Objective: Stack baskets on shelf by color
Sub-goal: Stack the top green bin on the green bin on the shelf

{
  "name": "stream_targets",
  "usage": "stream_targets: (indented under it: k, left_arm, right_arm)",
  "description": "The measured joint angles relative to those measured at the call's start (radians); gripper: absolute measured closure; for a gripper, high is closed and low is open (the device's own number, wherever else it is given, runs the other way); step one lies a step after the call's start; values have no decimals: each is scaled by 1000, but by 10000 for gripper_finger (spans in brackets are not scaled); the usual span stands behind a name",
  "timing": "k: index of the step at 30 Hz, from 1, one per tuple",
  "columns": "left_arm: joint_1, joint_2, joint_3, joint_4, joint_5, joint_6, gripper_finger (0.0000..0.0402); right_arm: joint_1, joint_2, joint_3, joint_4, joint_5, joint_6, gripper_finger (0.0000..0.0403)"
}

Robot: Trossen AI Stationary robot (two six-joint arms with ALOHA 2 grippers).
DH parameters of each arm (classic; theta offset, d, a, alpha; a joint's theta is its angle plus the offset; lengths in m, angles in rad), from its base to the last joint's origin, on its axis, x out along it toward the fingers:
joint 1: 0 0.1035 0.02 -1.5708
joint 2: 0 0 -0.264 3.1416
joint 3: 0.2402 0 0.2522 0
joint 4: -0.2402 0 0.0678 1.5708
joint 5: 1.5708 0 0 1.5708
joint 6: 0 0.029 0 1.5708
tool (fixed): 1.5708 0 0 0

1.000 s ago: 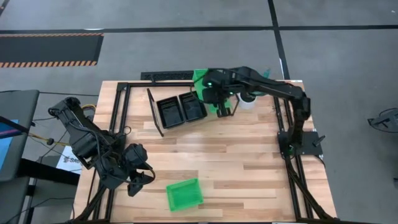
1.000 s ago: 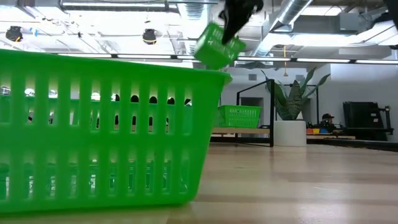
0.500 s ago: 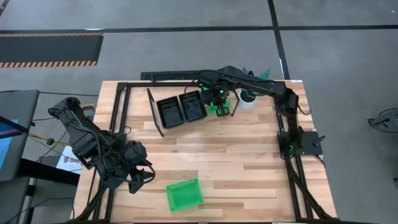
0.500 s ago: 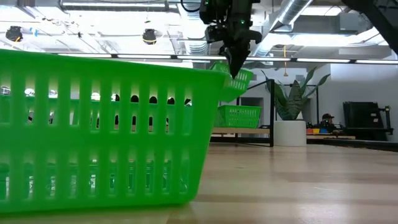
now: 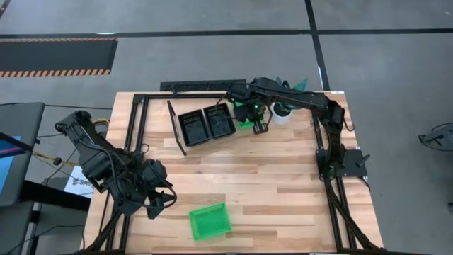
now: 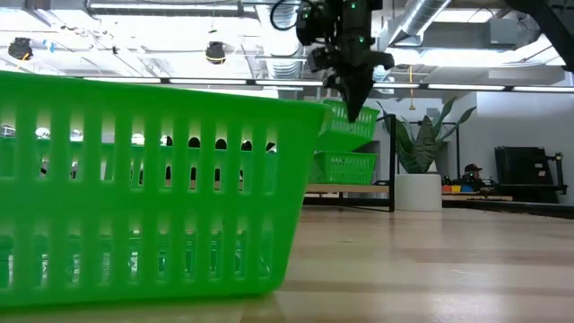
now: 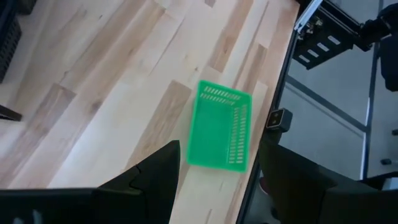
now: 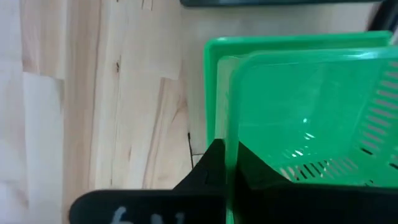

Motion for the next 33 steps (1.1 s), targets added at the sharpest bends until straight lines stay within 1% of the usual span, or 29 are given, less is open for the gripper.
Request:
stream_targets:
  k: [5, 10, 14, 15, 22, 33]
  left_arm:
    - [0, 0, 0, -4, -13, 0, 195]
    - [0, 0, 0, -11, -12, -9, 195]
    - [0, 0, 0, -18, -12, -24, 195]
    - [0, 0, 0, -19, -12, -25, 195]
    - [0, 0, 0, -22, -13, -25, 195]
    - [0, 0, 0, -24, -13, -24, 195]
  right_arm:
    - [3, -2, -59, 32, 2, -13, 376]
    - [5, -1, -114, 107, 5, -25, 382]
    - [9, -1, -125, 126, 77, -47, 388]
    - [9, -1, -126, 129, 81, -57, 387]
    - [9, -1, -126, 149, 80, -65, 366]
    - [9, -1, -126, 154, 78, -69, 345]
